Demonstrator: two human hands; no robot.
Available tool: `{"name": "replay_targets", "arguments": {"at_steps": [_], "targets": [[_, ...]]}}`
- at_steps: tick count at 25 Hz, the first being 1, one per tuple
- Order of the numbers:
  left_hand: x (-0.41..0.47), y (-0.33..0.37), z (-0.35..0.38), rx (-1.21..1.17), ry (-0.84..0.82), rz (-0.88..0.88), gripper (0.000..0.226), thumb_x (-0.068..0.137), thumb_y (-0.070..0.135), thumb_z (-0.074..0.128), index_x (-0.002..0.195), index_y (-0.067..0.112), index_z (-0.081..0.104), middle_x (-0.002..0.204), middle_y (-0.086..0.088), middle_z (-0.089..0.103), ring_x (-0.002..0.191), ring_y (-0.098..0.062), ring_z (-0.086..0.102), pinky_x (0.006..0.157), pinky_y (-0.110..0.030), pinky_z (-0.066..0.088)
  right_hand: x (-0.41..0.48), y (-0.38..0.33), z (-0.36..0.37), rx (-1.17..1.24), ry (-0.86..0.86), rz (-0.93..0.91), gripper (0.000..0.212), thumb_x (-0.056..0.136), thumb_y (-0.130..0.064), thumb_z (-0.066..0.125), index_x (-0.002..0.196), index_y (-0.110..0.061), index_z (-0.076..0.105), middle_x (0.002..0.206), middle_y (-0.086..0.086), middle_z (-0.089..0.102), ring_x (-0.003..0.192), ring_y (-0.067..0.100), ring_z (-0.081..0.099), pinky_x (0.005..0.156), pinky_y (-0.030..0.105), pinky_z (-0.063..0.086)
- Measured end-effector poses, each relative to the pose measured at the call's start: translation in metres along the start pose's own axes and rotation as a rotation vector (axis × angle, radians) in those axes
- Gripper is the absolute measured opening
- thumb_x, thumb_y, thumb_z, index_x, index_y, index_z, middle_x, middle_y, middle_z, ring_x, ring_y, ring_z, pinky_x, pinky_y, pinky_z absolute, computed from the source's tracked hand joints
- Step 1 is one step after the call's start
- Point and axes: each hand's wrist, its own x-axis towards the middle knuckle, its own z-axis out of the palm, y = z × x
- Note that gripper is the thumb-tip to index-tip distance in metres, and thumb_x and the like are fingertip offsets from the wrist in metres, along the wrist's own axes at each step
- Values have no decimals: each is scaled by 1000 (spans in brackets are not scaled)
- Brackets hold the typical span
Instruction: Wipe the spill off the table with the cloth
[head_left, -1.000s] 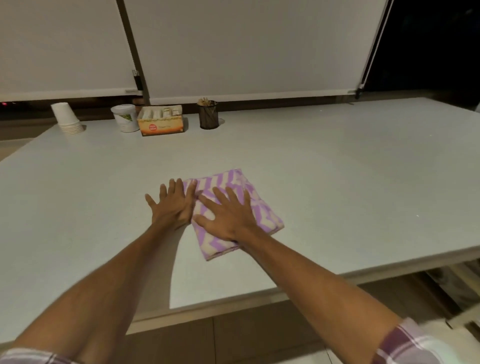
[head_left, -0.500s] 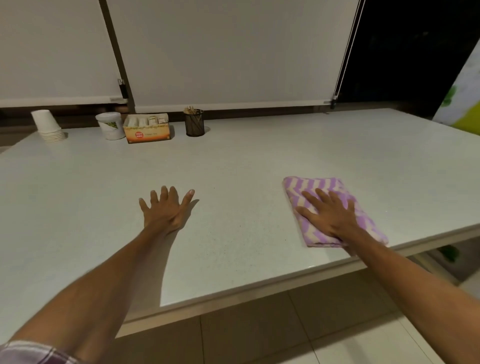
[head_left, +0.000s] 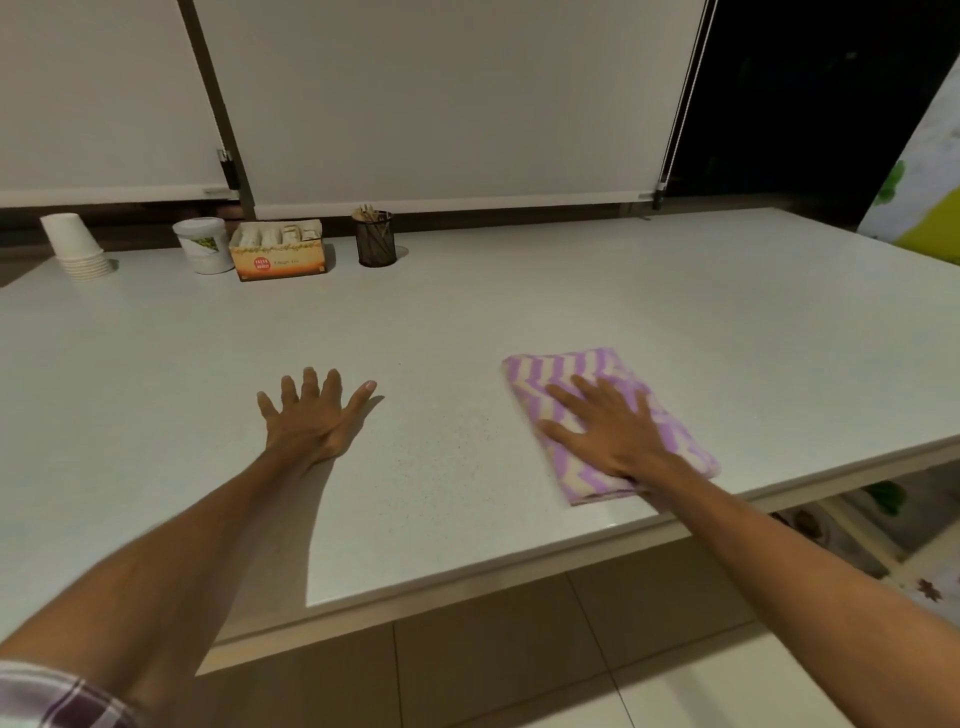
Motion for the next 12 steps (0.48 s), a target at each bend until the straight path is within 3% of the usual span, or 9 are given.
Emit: {"name": "replay_targets", "arguments": {"at_steps": [3,6,12], "targets": [[3,-1,2,9,-15,-2,106,71,87,-5,154,25,14,165,-10,2,151,-37,-2,116,-64,-5,10,70,-11,-14,-6,187,68,84,-78,24,146,-53,13,163,-10,11,150,22,7,116,61,1],[6,-2,5,11,-9,-4,105,72,88,-4,155,25,12,165,-9,0,151,-33,-4,116,-64,-6,47,96,-12,-7,6,268,69,84,-77,26,147,-50,15,162,-8,13,149,28,10,114,65,5],[9,-3,9,6,2,-16,107,69,90,-6,155,28,8,165,-7,-2,152,-29,-4,116,-64,-7,134,33,-7,67,-1,241,70,86,-74,28,149,-45,16,162,-4,12,148,34,6,113,67,3]]}}
